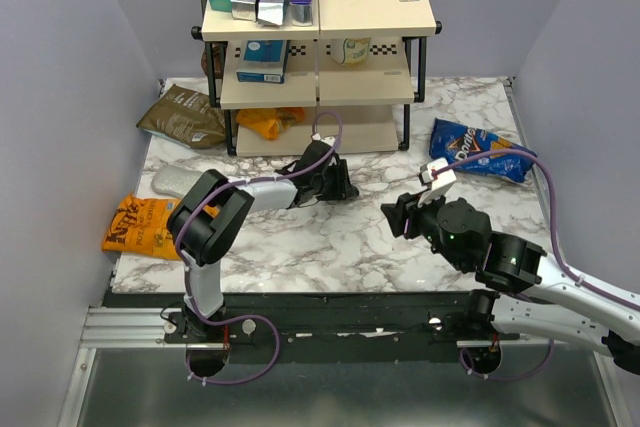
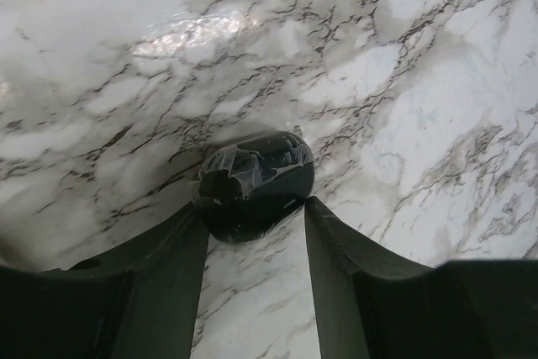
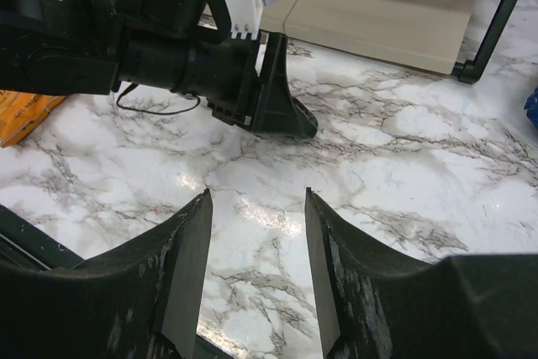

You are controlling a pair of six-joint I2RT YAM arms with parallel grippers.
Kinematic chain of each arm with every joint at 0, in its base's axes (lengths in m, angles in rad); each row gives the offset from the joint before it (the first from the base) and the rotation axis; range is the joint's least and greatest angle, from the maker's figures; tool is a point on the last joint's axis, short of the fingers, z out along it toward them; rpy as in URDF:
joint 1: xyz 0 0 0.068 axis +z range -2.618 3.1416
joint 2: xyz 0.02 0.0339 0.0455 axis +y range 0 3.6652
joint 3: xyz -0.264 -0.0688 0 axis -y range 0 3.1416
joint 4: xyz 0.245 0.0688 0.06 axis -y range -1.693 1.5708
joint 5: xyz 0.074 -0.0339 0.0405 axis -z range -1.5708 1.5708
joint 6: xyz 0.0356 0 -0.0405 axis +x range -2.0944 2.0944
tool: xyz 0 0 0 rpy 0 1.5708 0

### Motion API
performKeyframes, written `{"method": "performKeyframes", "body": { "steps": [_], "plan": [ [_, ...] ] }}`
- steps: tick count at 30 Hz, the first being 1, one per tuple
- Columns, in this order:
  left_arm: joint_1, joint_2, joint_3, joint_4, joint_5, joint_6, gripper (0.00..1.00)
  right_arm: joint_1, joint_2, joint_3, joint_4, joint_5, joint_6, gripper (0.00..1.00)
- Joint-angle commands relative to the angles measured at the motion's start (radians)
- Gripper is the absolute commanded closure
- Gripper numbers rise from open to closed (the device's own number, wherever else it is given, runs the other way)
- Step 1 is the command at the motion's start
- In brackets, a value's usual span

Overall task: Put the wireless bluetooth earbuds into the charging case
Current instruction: Place the charging case at the center of the board.

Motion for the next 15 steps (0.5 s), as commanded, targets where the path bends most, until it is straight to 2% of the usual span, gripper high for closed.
{"method": "performKeyframes", "body": {
  "steps": [1,10,11,12,13,15],
  "plan": [
    [0.023,-0.086,-0.037,-0.101,-0.046,0.047,0.43,-0.002,-0.011,-0.015,0.006,0.016,0.018,0.43],
    [0.035,-0.306,-0.05,-0.245,-0.145,0.104,0.41,-0.002,-0.014,-0.004,0.006,0.017,0.007,0.43],
    [0.035,-0.319,-0.036,-0.261,-0.176,0.108,0.25,0.0,-0.011,0.0,0.006,0.017,0.005,0.43],
    [0.035,-0.331,-0.03,-0.278,-0.179,0.12,0.17,0.0,-0.011,0.002,0.006,0.016,0.004,0.43],
    [0.035,-0.365,-0.028,-0.302,-0.184,0.125,0.05,0.0,-0.011,0.004,0.007,0.014,0.002,0.43],
    [0.03,-0.417,-0.054,-0.313,-0.237,0.136,0.01,-0.002,-0.017,0.007,0.004,0.014,-0.005,0.43]
  ]
}}
